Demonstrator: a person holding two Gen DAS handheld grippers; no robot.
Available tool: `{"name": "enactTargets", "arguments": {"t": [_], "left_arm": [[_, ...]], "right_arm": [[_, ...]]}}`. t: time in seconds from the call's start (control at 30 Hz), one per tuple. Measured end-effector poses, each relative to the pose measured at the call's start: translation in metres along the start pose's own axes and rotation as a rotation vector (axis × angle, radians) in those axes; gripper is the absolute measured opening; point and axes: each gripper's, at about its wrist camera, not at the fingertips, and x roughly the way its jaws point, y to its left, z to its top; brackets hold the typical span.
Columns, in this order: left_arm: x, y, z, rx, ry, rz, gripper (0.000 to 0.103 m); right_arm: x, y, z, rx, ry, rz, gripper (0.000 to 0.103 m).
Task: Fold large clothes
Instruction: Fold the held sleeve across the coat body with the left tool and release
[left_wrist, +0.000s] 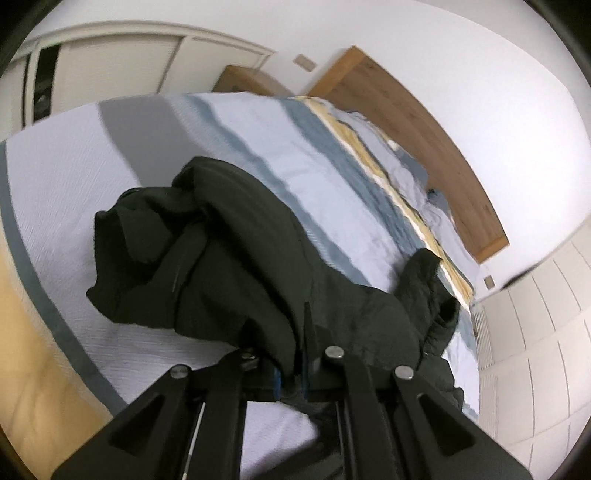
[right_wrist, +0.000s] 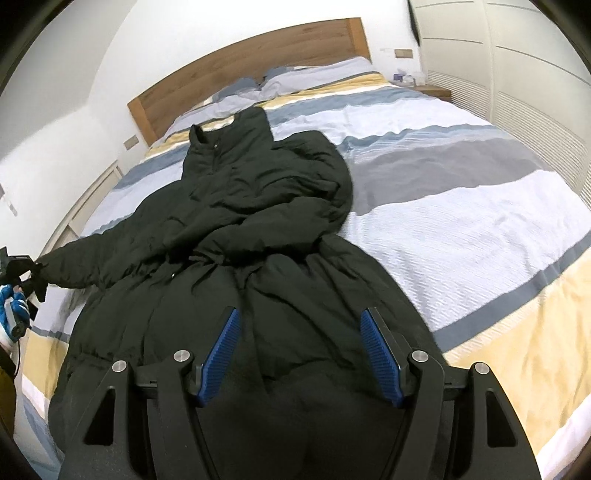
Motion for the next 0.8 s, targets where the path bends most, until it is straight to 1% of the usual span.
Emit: {"name": "enactTargets", "arguments": {"t": [0.03,0.1,0.23,0.27,0.4,0.5,0.63,0.7,0.8], "left_arm": [[-0.002,-0.005,-0.002,0.012,-0.001,-0.006,0.006],[-0.005,-0.031,-0.008,0.056,-0.002,-0.022,0.006],[-0.004,-0.085,-0.030,0.162,0.013,-0.051,0.006],[-0.004,-0.094,-0.036,0.183,0.018,-0.057,0.006],[0.005,-0.134,-0.070,0.274,0.056,-0.082,0.006],[0.015,-0.168,-0.103,0.372,0.093,-0.093,0.006],[0.033,-0.191,-0.138,0.425,0.149,-0.111,0.006],[0.047,-0.202,-0.160,0.450,0.181,-0.109,0.006],[0.062,-0.210,-0.182,0.463,0.219,-0.099,0.005]], "right_arm": [[-0.002,-0.004,0.000,0.006,-0.005,-0.001,0.067],[-0.007,-0.011,0.000,0.016,-0.014,-0.001,0.067],[-0.015,-0.029,0.001,0.042,-0.031,-0.004,0.067],[-0.017,-0.033,0.000,0.049,-0.034,-0.004,0.067],[-0.021,-0.048,-0.003,0.072,-0.037,-0.006,0.067],[-0.024,-0.057,-0.005,0.083,-0.039,-0.007,0.067],[-0.027,-0.066,-0.007,0.092,-0.043,-0.013,0.067],[-0.029,-0.072,-0.008,0.102,-0.044,-0.015,0.067],[-0.031,-0.080,-0.009,0.113,-0.045,-0.022,0.067]]}}
